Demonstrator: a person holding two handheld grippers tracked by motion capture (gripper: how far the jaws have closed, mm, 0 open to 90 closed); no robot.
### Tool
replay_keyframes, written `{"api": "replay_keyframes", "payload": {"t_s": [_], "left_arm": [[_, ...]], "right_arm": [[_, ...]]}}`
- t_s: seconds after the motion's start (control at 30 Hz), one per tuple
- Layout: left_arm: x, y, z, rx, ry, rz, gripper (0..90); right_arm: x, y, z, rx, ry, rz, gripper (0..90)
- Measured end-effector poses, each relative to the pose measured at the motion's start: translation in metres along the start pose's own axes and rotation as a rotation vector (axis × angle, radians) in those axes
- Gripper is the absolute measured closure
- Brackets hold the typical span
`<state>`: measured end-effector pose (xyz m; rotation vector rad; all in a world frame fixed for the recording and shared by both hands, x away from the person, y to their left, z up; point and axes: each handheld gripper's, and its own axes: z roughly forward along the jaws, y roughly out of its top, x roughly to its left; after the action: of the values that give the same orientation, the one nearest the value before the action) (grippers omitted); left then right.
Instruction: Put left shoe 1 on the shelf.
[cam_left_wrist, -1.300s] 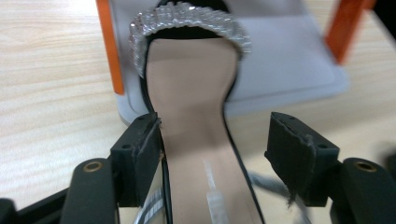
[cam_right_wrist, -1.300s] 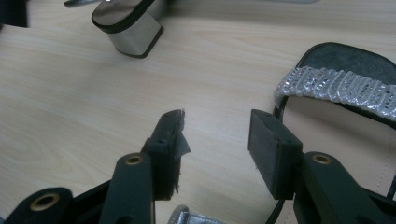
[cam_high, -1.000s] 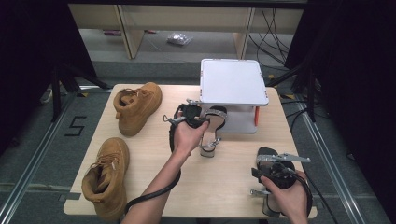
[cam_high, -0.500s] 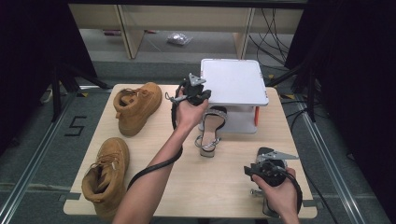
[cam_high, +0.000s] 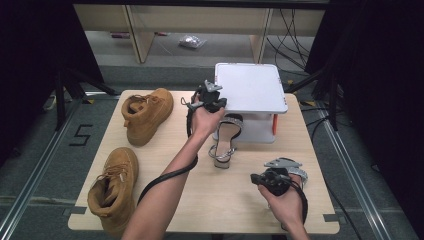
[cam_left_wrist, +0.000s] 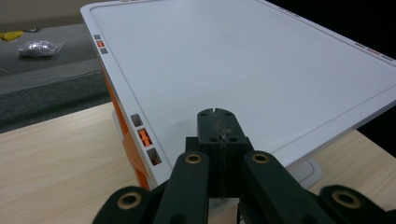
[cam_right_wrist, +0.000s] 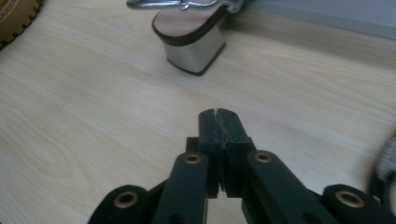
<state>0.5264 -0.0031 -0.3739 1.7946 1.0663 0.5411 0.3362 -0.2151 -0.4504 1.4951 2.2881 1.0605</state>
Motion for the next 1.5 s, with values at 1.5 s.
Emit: {"api": "replay_keyframes", "payload": {"t_s": [1.5], "left_arm": [[0.0, 0.001, 0.002, -0.001, 0.011, -0.006, 89.6]], "right_arm": [[0.03, 0.034, 0.096, 0.001, 0.024, -0.016, 90.0]]}}
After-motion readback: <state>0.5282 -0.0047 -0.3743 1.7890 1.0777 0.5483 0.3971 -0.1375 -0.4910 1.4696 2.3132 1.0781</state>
